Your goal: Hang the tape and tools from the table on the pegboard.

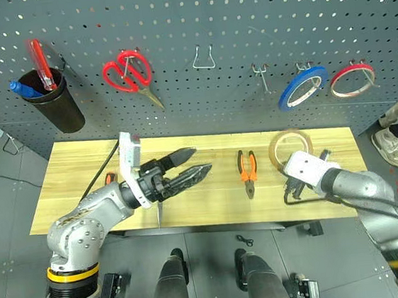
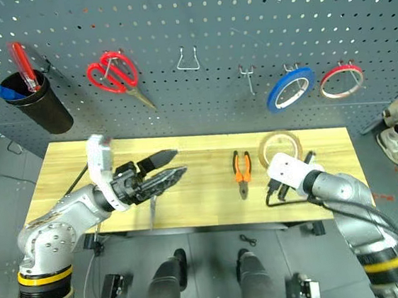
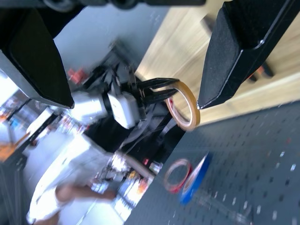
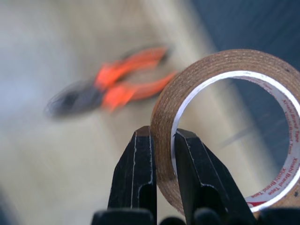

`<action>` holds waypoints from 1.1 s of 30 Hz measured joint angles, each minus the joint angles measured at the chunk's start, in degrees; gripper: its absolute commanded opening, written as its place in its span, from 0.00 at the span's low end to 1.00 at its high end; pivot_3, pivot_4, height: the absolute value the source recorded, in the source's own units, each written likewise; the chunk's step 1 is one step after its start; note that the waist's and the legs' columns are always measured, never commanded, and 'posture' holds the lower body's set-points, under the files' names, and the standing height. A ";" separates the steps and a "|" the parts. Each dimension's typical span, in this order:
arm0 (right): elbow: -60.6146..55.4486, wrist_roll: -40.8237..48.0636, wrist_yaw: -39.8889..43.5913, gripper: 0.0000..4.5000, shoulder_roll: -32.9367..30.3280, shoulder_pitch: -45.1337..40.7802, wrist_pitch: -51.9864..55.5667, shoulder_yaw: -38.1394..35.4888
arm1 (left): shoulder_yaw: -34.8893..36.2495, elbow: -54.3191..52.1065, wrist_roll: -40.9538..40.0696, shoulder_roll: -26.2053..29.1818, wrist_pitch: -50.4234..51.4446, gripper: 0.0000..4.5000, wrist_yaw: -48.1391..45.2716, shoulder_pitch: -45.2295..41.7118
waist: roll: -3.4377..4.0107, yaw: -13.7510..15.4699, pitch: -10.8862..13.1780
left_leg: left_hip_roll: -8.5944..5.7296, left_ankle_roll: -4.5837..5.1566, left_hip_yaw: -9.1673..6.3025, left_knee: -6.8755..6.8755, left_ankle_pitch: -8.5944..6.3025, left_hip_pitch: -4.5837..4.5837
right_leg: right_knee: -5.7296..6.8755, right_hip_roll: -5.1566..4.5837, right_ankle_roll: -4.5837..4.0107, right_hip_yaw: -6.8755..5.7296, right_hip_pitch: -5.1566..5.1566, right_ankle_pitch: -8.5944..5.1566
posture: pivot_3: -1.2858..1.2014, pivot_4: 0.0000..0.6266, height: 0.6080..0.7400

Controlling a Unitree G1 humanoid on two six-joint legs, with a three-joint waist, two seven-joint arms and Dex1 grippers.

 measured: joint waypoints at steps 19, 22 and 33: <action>25.79 -1.99 -4.33 0.28 5.64 -25.75 -11.53 4.54 | 5.25 1.65 -15.05 -0.57 -0.37 1.00 12.22 -3.73 | -0.44 0.99 -1.34 | -0.05 -0.32 -0.09 -0.15 0.54 -0.13 | -1.06 0.01 -0.25 -0.08 0.44 1.15 | 0.58 0.39 1.00; 27.12 -0.69 -3.29 0.52 5.90 -27.04 -11.53 4.52 | 5.00 1.55 -15.08 -0.56 -0.45 1.00 12.68 -3.68 | -0.44 1.14 -1.34 | -0.05 -0.32 -0.13 -0.18 0.54 -0.12 | -1.02 0.02 -0.24 -0.11 0.44 1.14 | 0.58 0.41 1.00; 17.91 4.64 4.71 0.99 0.16 -15.40 -9.13 3.39 | 3.92 1.75 -11.33 6.45 -0.29 1.00 8.15 0.41 | -0.40 1.25 -1.31 | -0.04 -0.31 -0.13 -0.17 0.53 -0.10 | -0.99 0.01 -0.19 -0.10 0.41 1.02 | 0.56 0.50 1.00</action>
